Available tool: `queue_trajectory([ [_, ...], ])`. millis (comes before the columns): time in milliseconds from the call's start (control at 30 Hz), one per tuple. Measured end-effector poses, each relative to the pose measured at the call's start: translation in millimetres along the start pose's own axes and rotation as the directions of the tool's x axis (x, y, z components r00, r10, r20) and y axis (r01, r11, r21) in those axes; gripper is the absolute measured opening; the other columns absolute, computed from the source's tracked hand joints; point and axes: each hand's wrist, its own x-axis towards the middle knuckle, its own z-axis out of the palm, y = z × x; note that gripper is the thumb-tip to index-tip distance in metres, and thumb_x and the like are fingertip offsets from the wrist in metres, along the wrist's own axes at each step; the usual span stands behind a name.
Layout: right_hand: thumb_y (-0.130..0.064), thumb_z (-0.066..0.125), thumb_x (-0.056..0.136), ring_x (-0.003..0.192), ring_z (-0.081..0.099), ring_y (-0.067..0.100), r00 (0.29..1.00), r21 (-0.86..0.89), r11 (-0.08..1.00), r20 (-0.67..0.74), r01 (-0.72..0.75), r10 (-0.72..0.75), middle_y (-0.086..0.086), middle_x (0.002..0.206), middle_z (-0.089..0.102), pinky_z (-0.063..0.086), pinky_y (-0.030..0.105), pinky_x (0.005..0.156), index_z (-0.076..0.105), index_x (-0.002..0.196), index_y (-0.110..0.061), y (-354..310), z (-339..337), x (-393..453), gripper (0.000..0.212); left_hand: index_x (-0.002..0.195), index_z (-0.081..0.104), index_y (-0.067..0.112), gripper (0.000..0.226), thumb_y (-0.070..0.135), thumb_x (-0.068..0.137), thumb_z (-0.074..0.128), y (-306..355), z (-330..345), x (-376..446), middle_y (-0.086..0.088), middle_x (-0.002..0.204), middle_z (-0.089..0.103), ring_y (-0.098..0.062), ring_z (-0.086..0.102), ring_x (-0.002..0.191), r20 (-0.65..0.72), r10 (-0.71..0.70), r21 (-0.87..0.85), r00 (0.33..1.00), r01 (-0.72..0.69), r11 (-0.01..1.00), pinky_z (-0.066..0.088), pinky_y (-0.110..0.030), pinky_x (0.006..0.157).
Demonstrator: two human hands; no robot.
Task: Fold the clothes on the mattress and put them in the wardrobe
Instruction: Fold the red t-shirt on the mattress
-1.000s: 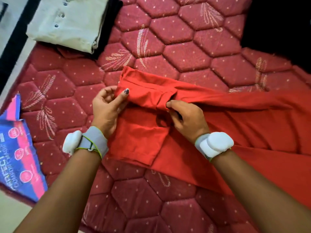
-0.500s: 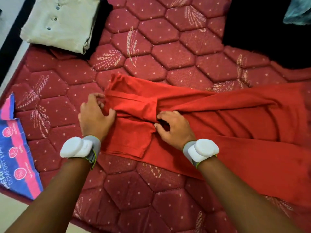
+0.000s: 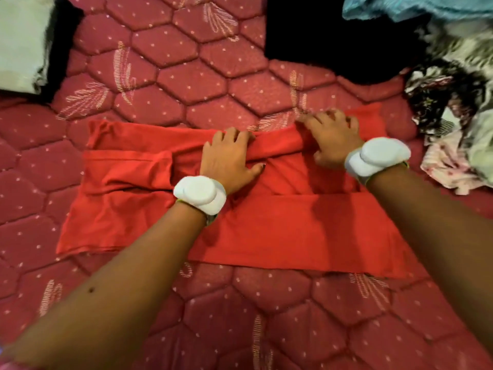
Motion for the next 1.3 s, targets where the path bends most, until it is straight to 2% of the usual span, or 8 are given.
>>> queue_trajectory([
  [200, -0.038, 0.076, 0.066, 0.118, 0.034, 0.034, 0.998, -0.29, 0.957, 0.052, -0.018, 0.034, 0.01, 0.109, 0.06, 0.024, 0.055, 0.101, 0.06, 0.113, -0.018, 51, -18, 4, 0.054, 0.094, 0.061, 0.013, 0.026, 0.024, 0.073, 0.072, 10, 2, 16, -0.008, 0.092, 0.054, -0.034, 0.053, 0.092, 0.038, 0.084, -0.238, 0.996, -0.072, 0.969, 0.037, -0.035, 0.078],
  [467, -0.013, 0.045, 0.076, 0.09, 0.039, 0.03, 0.863, -0.289, 0.952, -0.452, 0.097, -0.225, 0.006, 0.074, 0.058, 0.024, 0.043, 0.077, 0.059, 0.079, -0.016, 76, 30, -89, 0.015, 0.083, 0.041, 0.029, 0.018, 0.018, 0.068, 0.043, 14, 8, -28, 0.013, 0.08, 0.038, -0.021, 0.049, 0.074, -0.002, 0.385, -0.255, 0.923, -0.372, 0.892, 0.037, -0.033, 0.066],
  [700, -0.015, 0.053, 0.081, 0.064, 0.054, 0.033, 0.794, -0.086, 0.974, -0.597, -0.208, 0.117, 0.009, 0.073, 0.056, 0.036, 0.037, 0.059, 0.056, 0.08, -0.016, 105, 45, -107, 0.004, 0.091, 0.057, 0.013, 0.024, 0.024, 0.074, 0.045, 30, 10, -41, -0.006, 0.087, 0.054, -0.029, 0.053, 0.079, -0.099, 0.248, -0.182, 0.964, -0.262, 0.948, 0.045, -0.039, 0.07],
  [867, -0.008, 0.06, 0.076, 0.07, 0.057, 0.038, 0.947, -0.046, 0.985, -0.285, -0.169, 0.149, 0.017, 0.087, 0.052, 0.035, 0.036, 0.053, 0.062, 0.088, -0.012, 107, 65, -133, 0.013, 0.085, 0.056, 0.017, 0.028, 0.037, 0.071, 0.042, 30, 17, -53, -0.006, 0.08, 0.056, -0.033, 0.056, 0.074, -0.018, 0.198, 0.017, 0.98, -0.198, 0.98, 0.042, -0.04, 0.063],
  [967, -0.014, 0.055, 0.082, 0.085, 0.057, 0.041, 0.828, 0.259, 0.848, -0.214, -0.463, 0.518, 0.019, 0.107, 0.048, 0.036, 0.038, 0.062, 0.063, 0.094, -0.011, 114, 65, -138, 0.014, 0.082, 0.058, 0.019, 0.029, 0.042, 0.074, 0.044, 38, 17, -52, -0.003, 0.077, 0.055, -0.031, 0.056, 0.074, -0.062, 0.159, 0.012, 0.985, -0.158, 0.987, 0.041, -0.039, 0.063],
  [1067, -0.035, 0.051, 0.084, 0.097, 0.053, 0.041, 0.726, 0.577, 0.723, -0.299, -0.38, 0.62, 0.021, 0.113, 0.05, 0.039, 0.042, 0.069, 0.058, 0.104, -0.008, 107, 51, -119, 0.034, 0.083, 0.057, 0.017, 0.025, 0.039, 0.082, 0.047, 62, 18, -44, -0.006, 0.081, 0.054, -0.032, 0.053, 0.077, -0.206, 0.161, 0.012, 0.965, -0.162, 0.987, 0.035, -0.039, 0.063],
  [1167, -0.056, 0.056, 0.082, 0.107, 0.052, 0.038, 0.803, 0.51, 0.781, -0.256, -0.36, 0.537, 0.02, 0.118, 0.052, 0.042, 0.043, 0.08, 0.052, 0.115, -0.007, 88, 46, -88, 0.059, 0.095, 0.057, 0.013, 0.025, 0.035, 0.086, 0.049, 98, 29, -31, -0.012, 0.096, 0.055, -0.032, 0.051, 0.087, -0.291, 0.116, 0.038, 0.95, -0.109, 0.993, 0.034, -0.04, 0.068],
  [1300, -0.042, 0.041, 0.098, 0.106, 0.056, 0.043, 0.788, 0.446, 0.743, -0.123, -0.499, 0.604, 0.026, 0.116, 0.059, 0.043, 0.041, 0.079, 0.053, 0.116, -0.002, 86, 50, -65, 0.046, 0.123, 0.052, 0.014, 0.045, 0.043, 0.089, 0.047, 135, 58, -26, -0.012, 0.138, 0.048, -0.03, 0.043, 0.124, -0.265, -0.026, -0.004, 0.964, 0.026, 1.0, 0.031, -0.044, 0.095],
])
